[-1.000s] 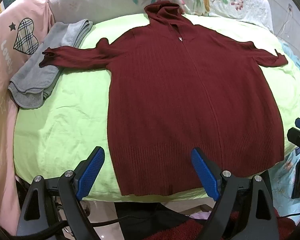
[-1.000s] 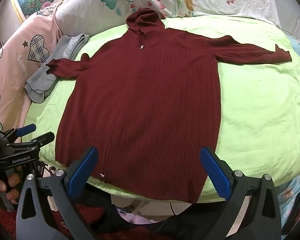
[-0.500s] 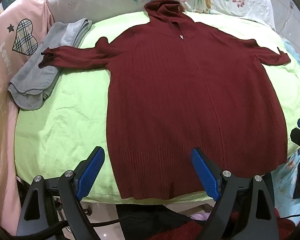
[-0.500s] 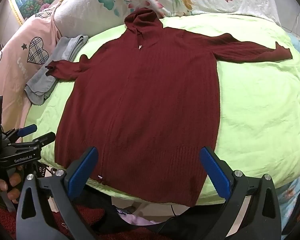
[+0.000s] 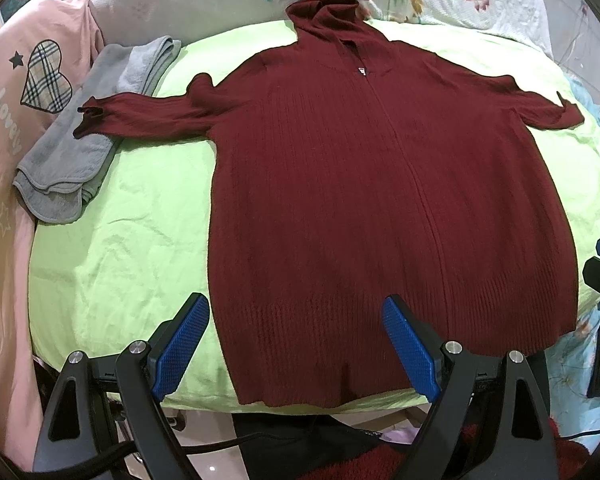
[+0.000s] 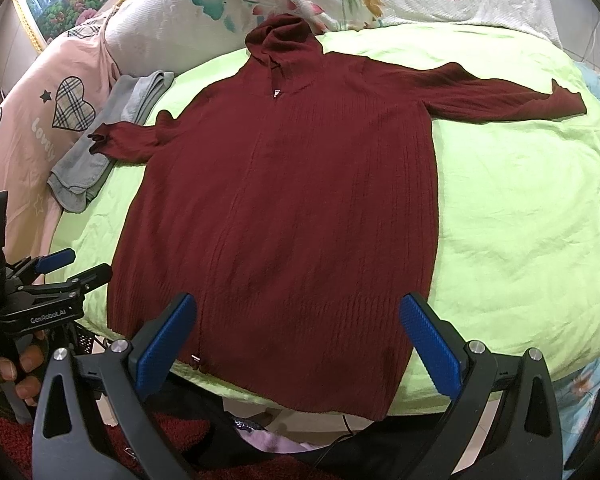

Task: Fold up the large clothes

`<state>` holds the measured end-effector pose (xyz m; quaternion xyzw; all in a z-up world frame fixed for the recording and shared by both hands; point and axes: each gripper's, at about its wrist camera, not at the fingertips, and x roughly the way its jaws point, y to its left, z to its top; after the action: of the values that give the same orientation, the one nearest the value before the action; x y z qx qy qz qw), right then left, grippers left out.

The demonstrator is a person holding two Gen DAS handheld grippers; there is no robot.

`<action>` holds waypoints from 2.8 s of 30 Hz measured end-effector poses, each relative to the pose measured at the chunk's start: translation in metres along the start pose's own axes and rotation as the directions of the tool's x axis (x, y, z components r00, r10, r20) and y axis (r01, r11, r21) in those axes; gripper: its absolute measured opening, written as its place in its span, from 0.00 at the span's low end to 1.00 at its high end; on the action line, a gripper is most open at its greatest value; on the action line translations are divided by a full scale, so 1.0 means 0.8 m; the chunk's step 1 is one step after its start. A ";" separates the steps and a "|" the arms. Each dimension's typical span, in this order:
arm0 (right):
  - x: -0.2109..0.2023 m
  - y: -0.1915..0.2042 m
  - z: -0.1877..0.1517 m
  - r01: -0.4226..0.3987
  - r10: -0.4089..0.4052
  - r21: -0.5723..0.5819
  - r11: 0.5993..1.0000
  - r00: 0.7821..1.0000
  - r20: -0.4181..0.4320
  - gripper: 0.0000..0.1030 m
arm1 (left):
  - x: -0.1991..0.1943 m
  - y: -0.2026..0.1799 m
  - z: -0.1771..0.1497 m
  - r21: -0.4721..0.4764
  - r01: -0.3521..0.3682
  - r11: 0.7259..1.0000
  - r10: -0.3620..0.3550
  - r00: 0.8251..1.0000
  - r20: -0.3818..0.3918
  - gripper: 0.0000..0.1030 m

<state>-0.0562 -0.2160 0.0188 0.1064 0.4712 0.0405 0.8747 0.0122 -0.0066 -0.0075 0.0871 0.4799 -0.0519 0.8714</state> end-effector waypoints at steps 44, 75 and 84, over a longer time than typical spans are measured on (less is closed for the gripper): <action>0.055 -0.543 0.335 0.301 -0.438 0.569 0.766 0.891 0.118 0.60 | 0.145 -0.064 0.114 0.012 0.061 0.998 -0.058 0.983 -0.173 0.86; 0.191 -0.016 0.356 -0.347 0.318 0.115 0.931 0.924 0.211 0.08 | 0.149 0.025 0.124 -0.191 0.121 0.974 -0.141 0.985 -0.095 0.86; 0.276 0.122 0.354 -0.486 0.483 0.036 0.873 0.872 0.076 0.09 | 0.150 0.073 0.118 -0.244 0.158 0.957 -0.180 0.981 -0.072 0.86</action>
<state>0.3048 -0.1249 0.0116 0.2457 0.4020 0.2424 0.8481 0.1646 0.0306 -0.0536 -0.0567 0.5288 -0.0642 0.8444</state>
